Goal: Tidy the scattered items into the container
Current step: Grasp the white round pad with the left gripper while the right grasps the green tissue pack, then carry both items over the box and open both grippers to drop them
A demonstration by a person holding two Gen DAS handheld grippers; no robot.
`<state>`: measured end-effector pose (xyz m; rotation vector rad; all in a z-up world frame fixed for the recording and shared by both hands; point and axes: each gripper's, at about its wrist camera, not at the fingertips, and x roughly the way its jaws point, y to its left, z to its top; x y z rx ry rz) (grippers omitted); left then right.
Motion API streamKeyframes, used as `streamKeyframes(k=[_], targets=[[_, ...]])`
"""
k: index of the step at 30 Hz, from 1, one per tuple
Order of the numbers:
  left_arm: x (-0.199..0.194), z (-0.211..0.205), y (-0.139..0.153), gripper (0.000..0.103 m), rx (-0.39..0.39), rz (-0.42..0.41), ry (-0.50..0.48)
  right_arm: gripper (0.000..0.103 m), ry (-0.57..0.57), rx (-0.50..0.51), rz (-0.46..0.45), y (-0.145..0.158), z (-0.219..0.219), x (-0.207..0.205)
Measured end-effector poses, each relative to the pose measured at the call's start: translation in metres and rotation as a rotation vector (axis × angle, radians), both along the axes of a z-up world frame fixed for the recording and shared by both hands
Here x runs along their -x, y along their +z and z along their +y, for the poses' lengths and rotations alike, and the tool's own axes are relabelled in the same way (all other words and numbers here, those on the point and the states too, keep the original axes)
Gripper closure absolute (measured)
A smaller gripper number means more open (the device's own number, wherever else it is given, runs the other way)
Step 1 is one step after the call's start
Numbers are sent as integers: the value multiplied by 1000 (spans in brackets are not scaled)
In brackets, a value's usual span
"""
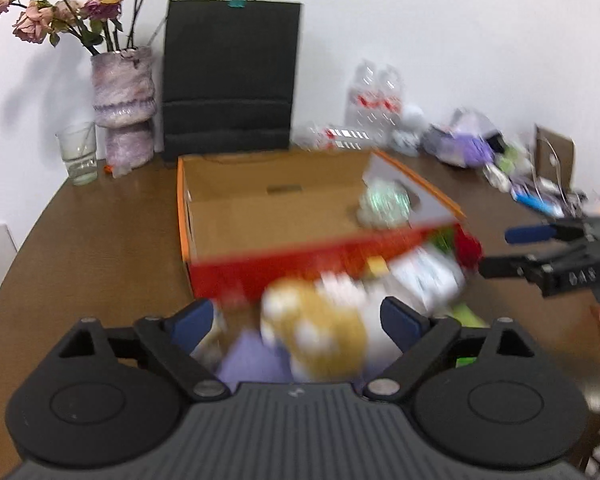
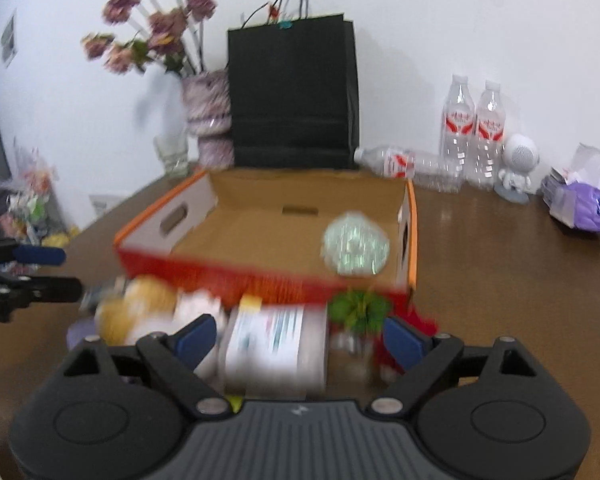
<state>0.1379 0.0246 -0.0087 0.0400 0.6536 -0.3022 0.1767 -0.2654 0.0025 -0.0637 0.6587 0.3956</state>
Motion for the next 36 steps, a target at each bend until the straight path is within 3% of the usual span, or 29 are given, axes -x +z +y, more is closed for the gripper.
streamKeyframes(k=[5, 9, 19, 21, 22, 23, 28, 32, 36], targets=[[35, -2, -31, 23, 12, 89, -35, 13, 2, 44, 67, -33, 9, 27], [37, -5, -57, 32, 2, 153, 12, 13, -39, 63, 101, -53, 17, 26], [26, -15, -75, 74, -58, 115, 37, 12, -67, 60, 143, -70, 33, 15], [27, -18, -75, 73, -61, 108, 27, 15, -68, 99, 107, -74, 38, 21], [29, -16, -74, 73, -47, 110, 24, 25, -69, 93, 96, -74, 38, 23], [31, -15, -74, 73, -33, 113, 23, 40, -69, 78, 87, -73, 37, 26], [44, -5, -69, 74, 4, 108, 33, 40, -65, 41, 59, -64, 26, 38], [60, 7, -54, 73, 79, 113, 8, 40, -78, 26, 26, -49, 15, 52], [63, 18, -18, 73, 107, 23, 16, 40, -90, -8, -38, -19, 3, 56]])
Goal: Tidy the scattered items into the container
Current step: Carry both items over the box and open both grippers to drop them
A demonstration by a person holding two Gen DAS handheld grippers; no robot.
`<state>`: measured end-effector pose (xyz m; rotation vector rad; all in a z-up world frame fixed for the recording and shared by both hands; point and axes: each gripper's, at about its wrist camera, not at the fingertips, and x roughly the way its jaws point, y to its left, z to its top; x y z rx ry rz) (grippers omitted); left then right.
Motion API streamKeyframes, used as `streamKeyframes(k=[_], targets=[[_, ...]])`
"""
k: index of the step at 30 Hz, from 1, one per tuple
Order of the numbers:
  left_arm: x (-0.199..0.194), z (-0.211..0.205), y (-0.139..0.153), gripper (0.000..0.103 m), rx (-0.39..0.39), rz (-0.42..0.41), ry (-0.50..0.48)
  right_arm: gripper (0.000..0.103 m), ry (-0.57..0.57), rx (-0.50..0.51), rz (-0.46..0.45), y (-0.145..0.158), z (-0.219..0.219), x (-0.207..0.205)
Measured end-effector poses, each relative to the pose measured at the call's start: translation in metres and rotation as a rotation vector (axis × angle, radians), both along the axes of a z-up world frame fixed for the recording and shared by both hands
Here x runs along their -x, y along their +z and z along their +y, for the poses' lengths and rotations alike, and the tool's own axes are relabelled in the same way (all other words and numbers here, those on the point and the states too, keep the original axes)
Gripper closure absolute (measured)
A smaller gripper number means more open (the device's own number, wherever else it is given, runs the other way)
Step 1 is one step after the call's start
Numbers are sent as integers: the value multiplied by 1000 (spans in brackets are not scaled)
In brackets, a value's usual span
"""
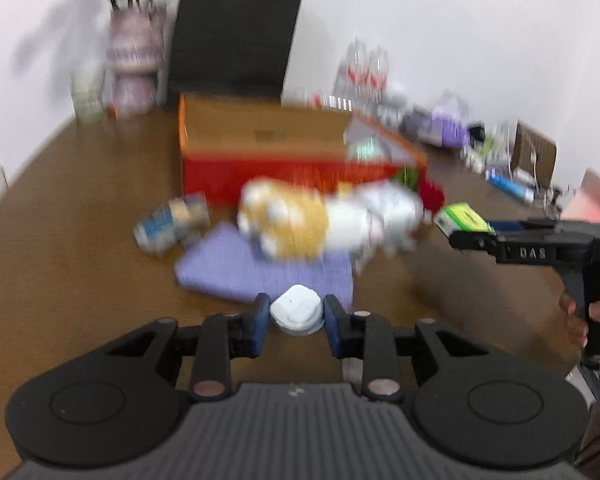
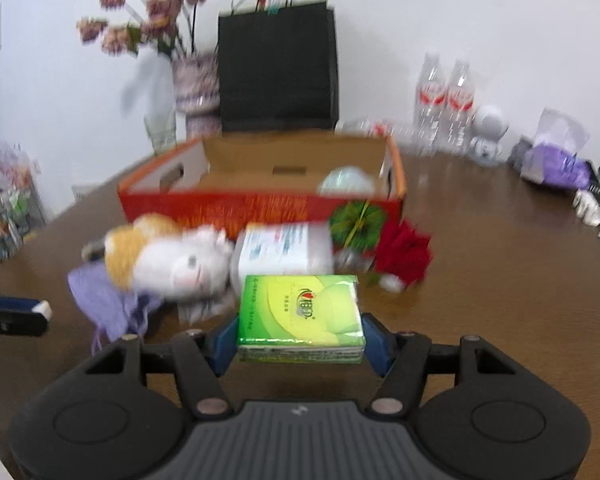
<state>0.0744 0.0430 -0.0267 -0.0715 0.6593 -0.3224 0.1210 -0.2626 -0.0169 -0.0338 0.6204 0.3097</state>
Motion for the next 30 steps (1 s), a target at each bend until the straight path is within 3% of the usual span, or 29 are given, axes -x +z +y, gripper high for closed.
streamKeyframes(k=[6, 10, 15, 20, 24, 26, 27, 29, 30], targets=[[-44, -15, 56, 73, -38, -159, -20, 40, 10, -24, -99, 46, 3, -33], [-90, -37, 69, 73, -43, -206, -20, 40, 23, -27, -122, 65, 18, -68], [-157, -59, 60, 73, -74, -202, 35, 40, 20, -17, -92, 64, 42, -125], [-221, -60, 27, 73, -79, -92, 111, 40, -3, 12, 9, 27, 68, -186], [-247, -57, 1, 73, -104, -19, 138, 40, 0, 30, 84, -3, 81, -213], [-254, -53, -7, 65, -111, 4, 140, 35, 14, 35, 96, -9, 83, -216], [-254, -49, -8, 54, -110, 9, 142, 30, 21, 30, 93, -10, 83, -215], [-248, -43, -5, 43, -100, -12, 142, 15, 30, 14, 67, -5, 79, -208], [-243, -42, -2, 31, -100, -25, 145, 14, 35, 11, 47, 0, 76, -203]])
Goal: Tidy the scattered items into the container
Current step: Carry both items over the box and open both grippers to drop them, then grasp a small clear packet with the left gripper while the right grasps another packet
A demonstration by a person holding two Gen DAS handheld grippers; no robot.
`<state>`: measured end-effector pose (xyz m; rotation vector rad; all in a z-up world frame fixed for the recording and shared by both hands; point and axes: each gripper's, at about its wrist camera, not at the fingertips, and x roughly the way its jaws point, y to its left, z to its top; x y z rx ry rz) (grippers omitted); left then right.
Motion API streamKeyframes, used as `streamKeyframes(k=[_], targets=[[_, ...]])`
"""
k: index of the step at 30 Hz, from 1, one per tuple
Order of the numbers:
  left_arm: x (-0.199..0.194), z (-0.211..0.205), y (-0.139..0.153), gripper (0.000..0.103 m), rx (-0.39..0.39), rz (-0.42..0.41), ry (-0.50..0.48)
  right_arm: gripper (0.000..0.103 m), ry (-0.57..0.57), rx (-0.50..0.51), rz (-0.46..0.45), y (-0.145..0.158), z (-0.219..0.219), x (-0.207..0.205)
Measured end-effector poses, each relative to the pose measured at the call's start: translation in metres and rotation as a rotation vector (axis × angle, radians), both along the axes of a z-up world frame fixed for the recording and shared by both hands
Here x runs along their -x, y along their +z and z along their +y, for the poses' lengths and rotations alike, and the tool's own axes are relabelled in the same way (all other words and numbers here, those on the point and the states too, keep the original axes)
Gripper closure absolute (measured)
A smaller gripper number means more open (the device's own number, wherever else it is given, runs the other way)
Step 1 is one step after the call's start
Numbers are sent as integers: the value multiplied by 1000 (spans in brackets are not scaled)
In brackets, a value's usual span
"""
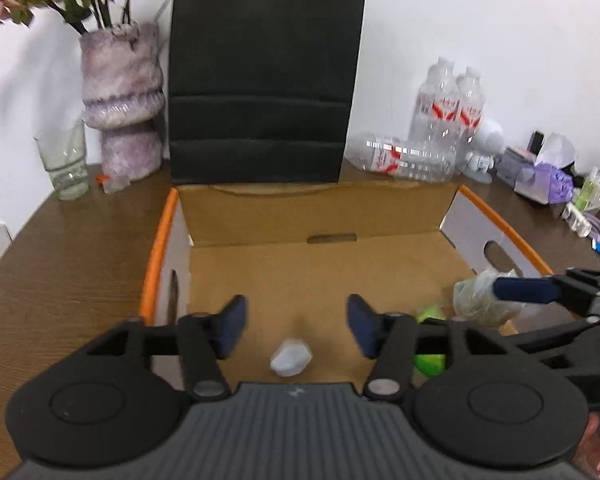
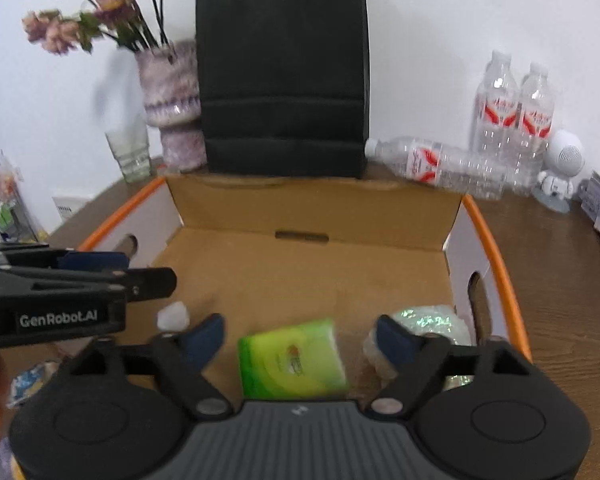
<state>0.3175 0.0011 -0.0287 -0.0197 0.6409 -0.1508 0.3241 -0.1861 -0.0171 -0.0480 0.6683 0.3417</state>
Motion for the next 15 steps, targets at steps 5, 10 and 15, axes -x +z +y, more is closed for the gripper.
streamKeyframes(k=[5, 10, 15], targets=[[45, 9, 23, 5, -4, -77, -9, 14, 15, -3, -63, 19, -20, 37], [107, 15, 29, 2, -12, -100, -80, 14, 35, -6, -75, 23, -48, 90], [168, 19, 12, 2, -22, -43, -152, 14, 41, 30, -38, 9, -69, 141]])
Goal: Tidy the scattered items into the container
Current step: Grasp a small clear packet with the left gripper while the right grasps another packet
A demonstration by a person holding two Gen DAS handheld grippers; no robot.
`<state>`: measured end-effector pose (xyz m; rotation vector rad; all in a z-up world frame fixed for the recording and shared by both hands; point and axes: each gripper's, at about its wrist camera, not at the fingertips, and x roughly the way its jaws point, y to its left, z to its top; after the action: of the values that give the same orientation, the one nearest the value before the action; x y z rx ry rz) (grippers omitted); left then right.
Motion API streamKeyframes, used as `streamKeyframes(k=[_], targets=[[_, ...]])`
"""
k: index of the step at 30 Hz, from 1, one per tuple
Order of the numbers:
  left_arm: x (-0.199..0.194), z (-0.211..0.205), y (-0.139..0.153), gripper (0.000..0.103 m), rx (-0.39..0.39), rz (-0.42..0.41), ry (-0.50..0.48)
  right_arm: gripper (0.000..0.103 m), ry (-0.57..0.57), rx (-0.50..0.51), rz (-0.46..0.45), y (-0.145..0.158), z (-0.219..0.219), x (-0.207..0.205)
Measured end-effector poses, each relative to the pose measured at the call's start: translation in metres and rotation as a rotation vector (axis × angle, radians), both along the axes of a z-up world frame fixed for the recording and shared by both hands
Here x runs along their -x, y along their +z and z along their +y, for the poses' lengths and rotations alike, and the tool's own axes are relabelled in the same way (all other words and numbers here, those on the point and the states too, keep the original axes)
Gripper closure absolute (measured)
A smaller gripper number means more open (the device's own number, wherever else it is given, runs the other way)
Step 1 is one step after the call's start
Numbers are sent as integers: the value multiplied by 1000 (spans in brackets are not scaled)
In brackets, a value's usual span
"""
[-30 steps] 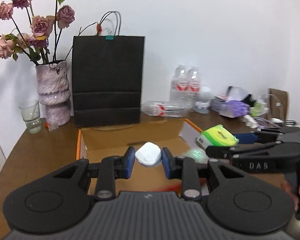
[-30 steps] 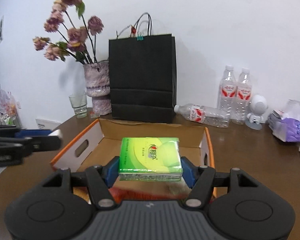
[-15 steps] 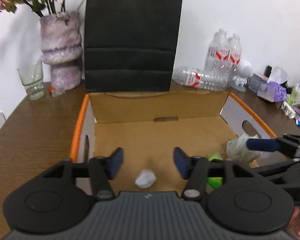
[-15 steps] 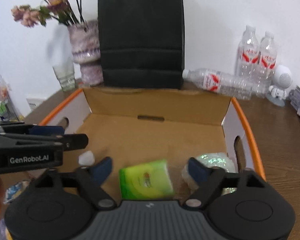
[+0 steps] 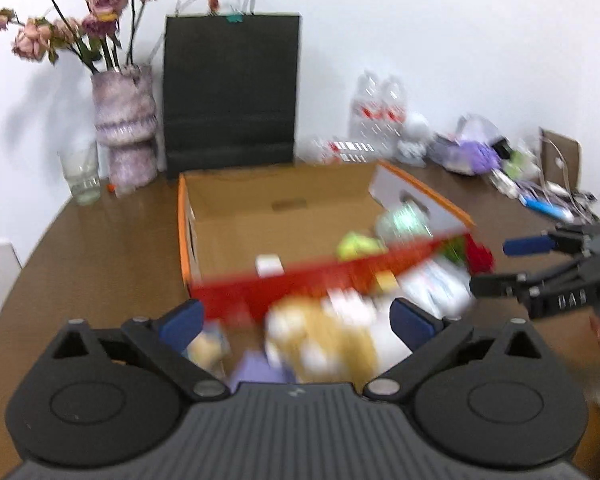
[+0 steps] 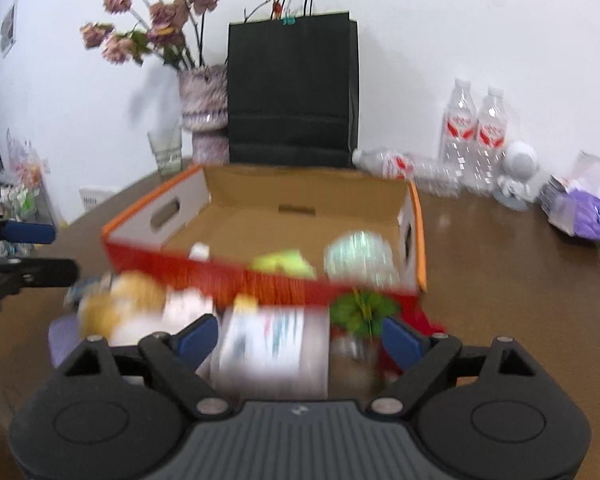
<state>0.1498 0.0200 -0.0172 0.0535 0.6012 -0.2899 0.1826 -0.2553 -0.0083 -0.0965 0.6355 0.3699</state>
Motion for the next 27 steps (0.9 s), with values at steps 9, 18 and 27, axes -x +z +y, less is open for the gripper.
streamKeyframes(k=[9, 18, 27], targets=[[68, -19, -44, 14, -14, 145, -95, 14, -11, 69, 51, -41, 2, 40], [72, -47, -67, 74, -79, 182, -70, 18, -59, 84, 55, -55, 23, 9], [69, -40, -66, 82, -34, 178, -49, 57, -51, 74, 69, -59, 36, -5]])
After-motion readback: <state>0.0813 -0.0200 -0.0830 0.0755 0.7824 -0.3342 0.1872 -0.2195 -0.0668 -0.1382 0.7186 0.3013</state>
